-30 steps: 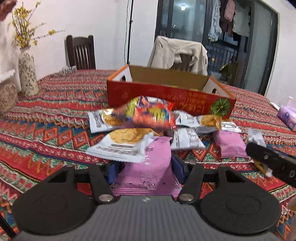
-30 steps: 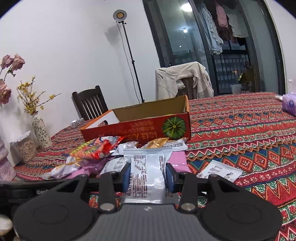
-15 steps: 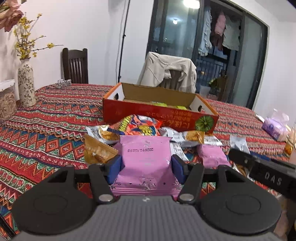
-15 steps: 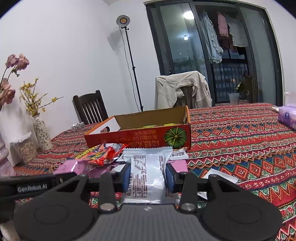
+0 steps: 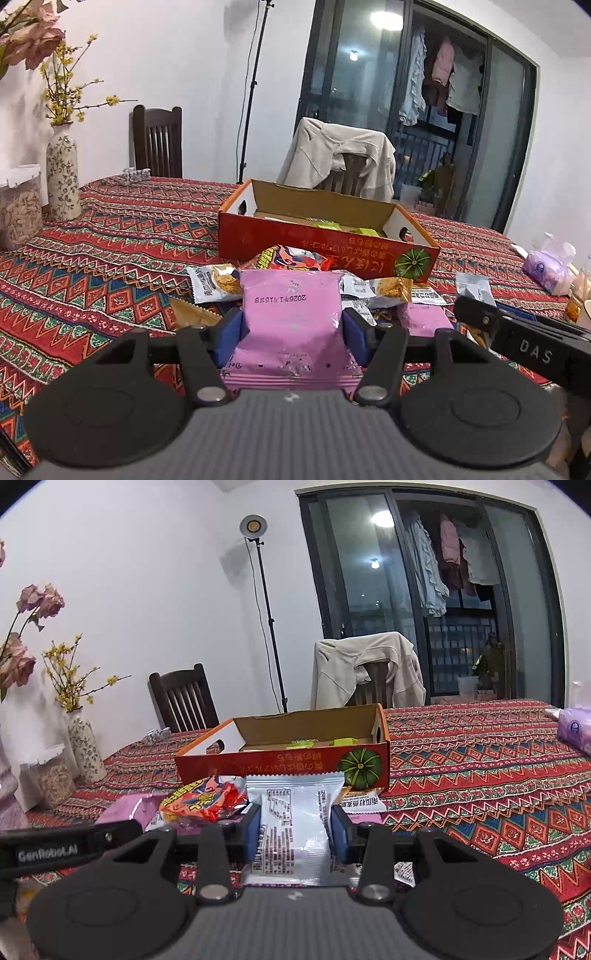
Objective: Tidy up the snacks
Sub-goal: 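Carry both packets over the box and open both grippers to drop them, then move both tools back toward the snack pile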
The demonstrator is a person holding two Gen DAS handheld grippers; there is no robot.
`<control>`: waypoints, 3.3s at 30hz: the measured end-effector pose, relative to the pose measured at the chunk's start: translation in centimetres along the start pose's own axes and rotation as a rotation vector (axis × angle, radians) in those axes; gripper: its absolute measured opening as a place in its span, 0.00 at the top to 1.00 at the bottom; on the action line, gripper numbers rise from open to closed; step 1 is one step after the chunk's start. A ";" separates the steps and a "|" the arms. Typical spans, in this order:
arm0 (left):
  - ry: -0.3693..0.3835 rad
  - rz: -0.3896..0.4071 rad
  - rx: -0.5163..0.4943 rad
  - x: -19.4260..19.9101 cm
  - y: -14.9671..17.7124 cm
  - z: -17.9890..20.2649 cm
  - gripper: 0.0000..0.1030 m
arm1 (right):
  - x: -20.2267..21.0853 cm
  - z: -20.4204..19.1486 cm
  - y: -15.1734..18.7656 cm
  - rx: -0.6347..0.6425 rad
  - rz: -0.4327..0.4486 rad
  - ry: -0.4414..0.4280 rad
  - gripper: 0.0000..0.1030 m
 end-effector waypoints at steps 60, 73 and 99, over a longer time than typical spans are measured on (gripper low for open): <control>-0.036 0.032 -0.044 -22.3 -14.2 -5.1 0.42 | -24.5 2.2 -9.4 0.011 -0.072 0.060 0.63; -0.040 0.082 0.002 -22.6 -14.2 -6.6 0.00 | -25.1 1.8 -9.6 0.030 -0.073 0.068 0.07; -0.079 0.035 0.021 -8.0 -11.7 -5.1 0.00 | -11.0 1.3 -9.3 0.114 -0.061 0.106 0.00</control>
Point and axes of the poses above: each gripper's, at about its wrist camera, not at the fingertips, and x roughly against the way its jaws point, z to its right, y to its underside, the point moved 8 cm from there along -x, roughly the way its jaws point, and after that the axes turned 7 degrees about y, right-handed, at the moved point
